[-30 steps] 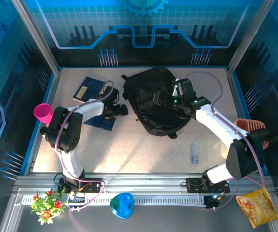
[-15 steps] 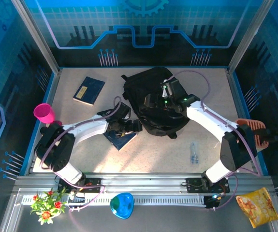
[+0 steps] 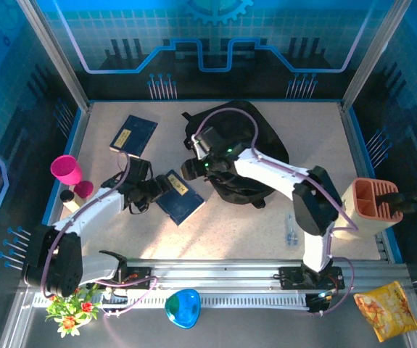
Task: Pack books, pencil case, and school supplies into a backpack
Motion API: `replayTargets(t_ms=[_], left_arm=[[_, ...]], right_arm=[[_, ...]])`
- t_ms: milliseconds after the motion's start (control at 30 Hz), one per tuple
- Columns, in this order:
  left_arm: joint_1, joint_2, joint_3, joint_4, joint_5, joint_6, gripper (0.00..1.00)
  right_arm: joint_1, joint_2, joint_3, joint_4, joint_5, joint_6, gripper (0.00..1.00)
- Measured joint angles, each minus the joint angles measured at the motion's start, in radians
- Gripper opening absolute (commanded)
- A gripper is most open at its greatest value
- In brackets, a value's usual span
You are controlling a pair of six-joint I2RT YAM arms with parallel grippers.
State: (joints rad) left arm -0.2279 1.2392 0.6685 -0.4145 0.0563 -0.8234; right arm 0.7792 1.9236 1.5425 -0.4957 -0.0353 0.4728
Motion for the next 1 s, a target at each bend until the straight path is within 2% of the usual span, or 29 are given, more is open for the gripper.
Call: replayTargets(t_ms=[200, 567, 867, 1000], left_arm=[[0.018, -0.011, -0.066, 0.01, 0.013, -0.031, 0.71], [0.019, 0.075, -0.082, 0.084, 0.072, -0.039, 0.69], [0.023, 0.122, -0.084, 0.132, 0.115, -0.04, 0.64], [0.031, 0.128, -0.084, 0.132, 0.124, -0.04, 0.56]], right_arm=[[0.032, 0.138, 0.077, -0.064, -0.003, -0.026, 0.53], [0.032, 0.238, 0.127, -0.129, -0.003, -0.04, 0.38], [0.032, 0.278, 0.136, -0.141, -0.007, -0.029, 0.32], [0.031, 0.279, 0.137, -0.14, -0.018, -0.019, 0.3]])
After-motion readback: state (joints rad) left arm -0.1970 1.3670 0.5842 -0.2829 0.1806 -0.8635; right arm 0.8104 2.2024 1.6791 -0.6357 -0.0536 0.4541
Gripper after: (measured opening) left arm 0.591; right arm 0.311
